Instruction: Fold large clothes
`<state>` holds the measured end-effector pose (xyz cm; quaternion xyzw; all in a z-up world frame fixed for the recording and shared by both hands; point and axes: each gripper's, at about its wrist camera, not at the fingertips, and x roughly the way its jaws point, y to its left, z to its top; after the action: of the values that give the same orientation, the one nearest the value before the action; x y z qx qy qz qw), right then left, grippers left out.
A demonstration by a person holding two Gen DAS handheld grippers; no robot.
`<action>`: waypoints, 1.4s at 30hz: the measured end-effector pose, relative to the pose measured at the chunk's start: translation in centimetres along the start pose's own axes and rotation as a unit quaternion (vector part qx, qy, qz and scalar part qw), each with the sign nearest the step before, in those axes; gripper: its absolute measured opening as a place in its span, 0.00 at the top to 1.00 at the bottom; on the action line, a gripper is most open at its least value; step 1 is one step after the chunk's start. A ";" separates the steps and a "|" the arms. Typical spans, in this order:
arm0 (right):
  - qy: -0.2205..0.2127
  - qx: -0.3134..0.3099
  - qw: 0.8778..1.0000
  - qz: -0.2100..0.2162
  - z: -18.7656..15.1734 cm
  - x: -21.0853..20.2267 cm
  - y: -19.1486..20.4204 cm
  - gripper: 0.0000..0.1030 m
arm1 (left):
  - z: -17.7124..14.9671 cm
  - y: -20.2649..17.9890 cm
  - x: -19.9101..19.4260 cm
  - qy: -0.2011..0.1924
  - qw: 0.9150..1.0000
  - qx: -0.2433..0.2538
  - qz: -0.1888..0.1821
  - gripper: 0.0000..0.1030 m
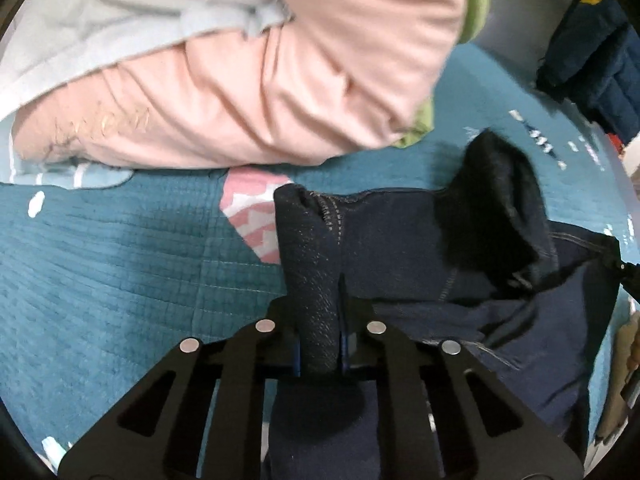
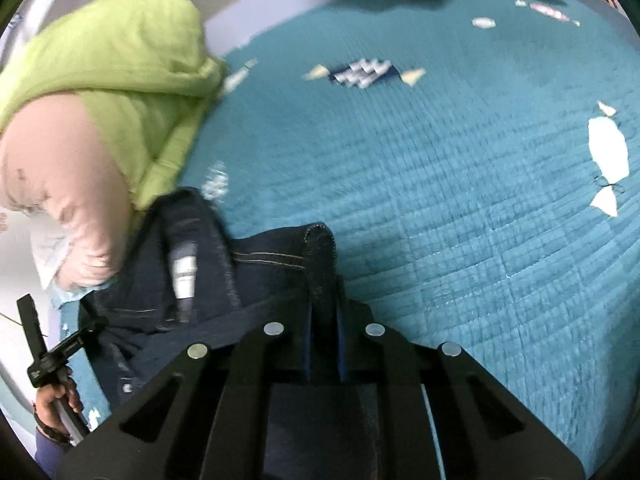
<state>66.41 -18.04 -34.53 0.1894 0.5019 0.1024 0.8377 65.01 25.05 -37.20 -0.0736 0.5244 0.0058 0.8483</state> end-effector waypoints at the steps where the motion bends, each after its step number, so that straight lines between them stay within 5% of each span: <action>1: -0.005 -0.003 1.000 0.006 -0.2 -0.8 0.5 0.92 | 0.0 0.4 -0.8 -0.007 1.000 -0.002 -0.006 0.88; 9: -0.050 -0.040 0.997 0.032 -3.5 -7.6 3.6 0.92 | -3.1 0.6 -8.7 -0.057 0.998 0.000 -0.035 0.90; 17: -0.051 -0.043 0.996 0.053 -9.7 -15.4 3.4 0.92 | -10.4 -0.3 -15.8 -0.091 0.995 0.017 -0.043 0.90; 25: 0.009 -0.041 0.998 0.036 -20.3 -20.6 0.6 0.91 | -21.4 0.6 -19.0 -0.057 0.996 0.030 -0.062 0.89; 31: 0.100 -0.018 0.995 -0.005 -28.0 -19.8 -2.3 0.86 | -29.9 1.9 -18.6 0.005 0.997 0.027 -0.077 0.85; 35: 0.134 0.010 0.991 -0.019 -31.0 -19.4 -4.2 0.80 | -32.8 2.6 -18.0 0.033 0.996 0.027 -0.083 0.73; 37: 0.135 0.009 0.990 -0.034 -31.8 -19.7 -4.3 0.80 | -33.7 2.7 -18.1 0.040 0.996 0.029 -0.074 0.61; 39: 0.139 0.010 0.990 -0.031 -32.1 -20.6 -4.4 0.80 | -34.3 3.4 -19.1 0.027 0.997 0.020 -0.070 0.38; 42: 0.134 -0.009 0.990 -0.042 -32.1 -22.4 -4.1 0.80 | -34.5 4.7 -20.9 0.019 0.998 -0.002 -0.067 0.37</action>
<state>27.42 -22.92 -31.91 0.1448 0.6164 0.0963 0.7680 24.56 26.58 -34.31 -0.1108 0.5339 -0.0513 0.8367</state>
